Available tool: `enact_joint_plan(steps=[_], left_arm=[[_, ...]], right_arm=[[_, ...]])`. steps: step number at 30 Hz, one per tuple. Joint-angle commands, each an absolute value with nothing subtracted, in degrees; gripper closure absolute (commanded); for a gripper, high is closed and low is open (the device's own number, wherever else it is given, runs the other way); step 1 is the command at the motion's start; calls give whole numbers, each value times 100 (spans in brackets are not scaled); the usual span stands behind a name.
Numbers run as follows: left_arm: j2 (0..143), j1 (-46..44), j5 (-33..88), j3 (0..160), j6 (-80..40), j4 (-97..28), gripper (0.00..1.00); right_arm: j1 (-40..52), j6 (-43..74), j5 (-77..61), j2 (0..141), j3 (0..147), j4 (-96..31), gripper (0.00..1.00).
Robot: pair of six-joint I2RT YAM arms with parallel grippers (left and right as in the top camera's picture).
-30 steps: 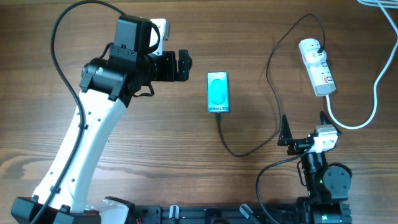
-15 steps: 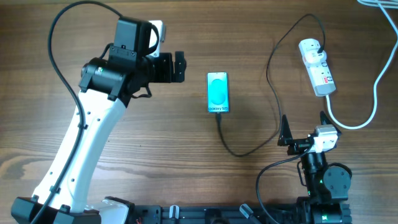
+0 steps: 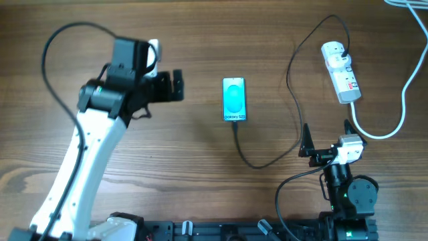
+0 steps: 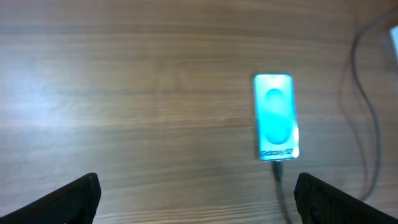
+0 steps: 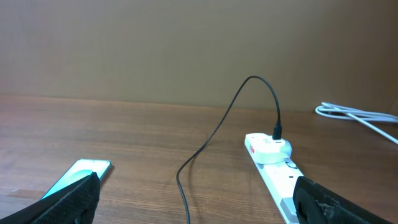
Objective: Plug charger to phone and switch on socket
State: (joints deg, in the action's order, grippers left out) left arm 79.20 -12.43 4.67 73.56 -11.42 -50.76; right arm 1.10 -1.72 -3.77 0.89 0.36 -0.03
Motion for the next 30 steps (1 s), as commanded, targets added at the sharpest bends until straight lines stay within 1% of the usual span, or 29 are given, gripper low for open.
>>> enact_joint_plan(steps=[1, 13, 18, 24, 30], left_arm=[[7242, -1015, 397, 6751, -1072, -5022, 0], [5677, -526, 397, 5695, -1070, -4998, 0], [5048, -486, 504, 4899, -1070, -4423, 0], [3977, -486, 574, 3931, -1070, -3514, 0], [3177, -486, 572, 3439, -1063, -3358, 0]], right_arm=[[143, -108, -342, 21, 27, 3, 1], [143, -108, -342, 21, 27, 3, 0], [143, -108, -342, 21, 27, 3, 0], [143, -108, -342, 21, 27, 3, 0], [143, -110, -342, 21, 27, 3, 0]])
